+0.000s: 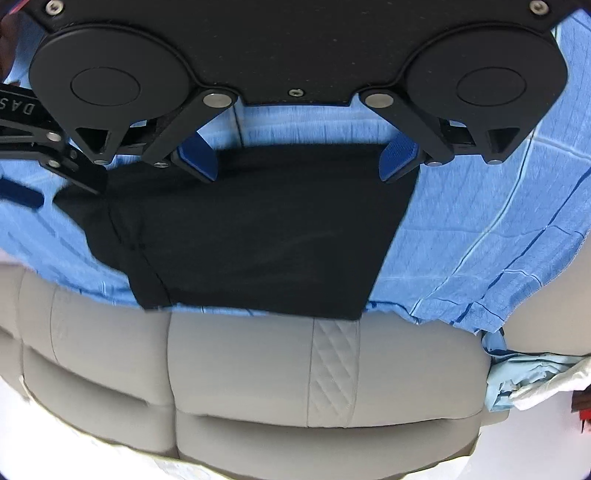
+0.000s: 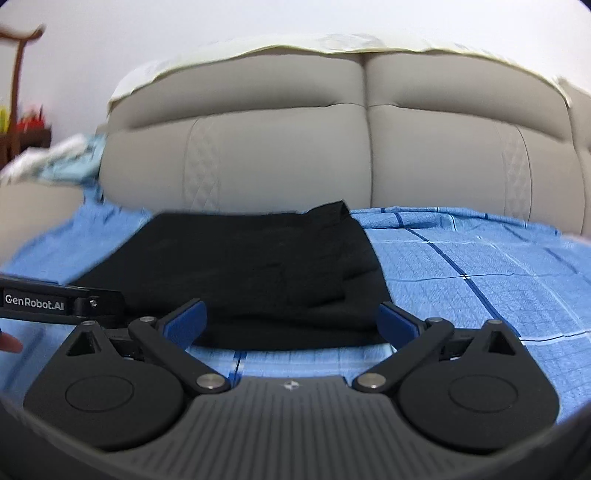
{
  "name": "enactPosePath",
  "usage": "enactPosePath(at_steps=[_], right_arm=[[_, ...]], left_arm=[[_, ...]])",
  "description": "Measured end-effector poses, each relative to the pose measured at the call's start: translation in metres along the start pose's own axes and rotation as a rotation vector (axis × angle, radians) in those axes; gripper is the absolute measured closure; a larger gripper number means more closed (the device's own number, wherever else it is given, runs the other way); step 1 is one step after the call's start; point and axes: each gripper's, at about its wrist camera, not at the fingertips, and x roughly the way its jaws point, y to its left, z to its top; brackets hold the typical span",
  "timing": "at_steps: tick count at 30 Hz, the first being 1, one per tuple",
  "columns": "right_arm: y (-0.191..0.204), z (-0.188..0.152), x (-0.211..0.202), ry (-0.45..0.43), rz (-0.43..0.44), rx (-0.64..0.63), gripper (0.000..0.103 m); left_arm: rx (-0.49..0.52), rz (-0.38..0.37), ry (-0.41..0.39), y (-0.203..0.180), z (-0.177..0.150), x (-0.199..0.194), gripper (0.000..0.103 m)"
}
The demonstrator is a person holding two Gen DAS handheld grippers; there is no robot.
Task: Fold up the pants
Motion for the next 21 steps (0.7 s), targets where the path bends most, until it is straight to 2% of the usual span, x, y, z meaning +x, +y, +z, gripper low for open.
enactPosePath(at_steps=[6, 9, 15, 21], right_arm=[[0.016, -0.018, -0.001, 0.025, -0.048, -0.095, 0.000], [0.016, -0.025, 0.002, 0.050, -0.053, -0.089, 0.000], [0.008, -0.025, 0.009, 0.082, -0.003, -0.048, 0.000], [0.007, -0.027, 0.008, 0.075, 0.004, -0.049, 0.000]], left_arm=[[0.016, 0.036, 0.016, -0.007, -0.020, 0.007, 0.001], [0.031, 0.051, -0.007, -0.010, -0.024, 0.008, 0.000], [0.032, 0.051, -0.021, -0.010, -0.024, 0.011, 0.000], [0.032, 0.046, -0.034, -0.009, -0.027, 0.010, 0.000]])
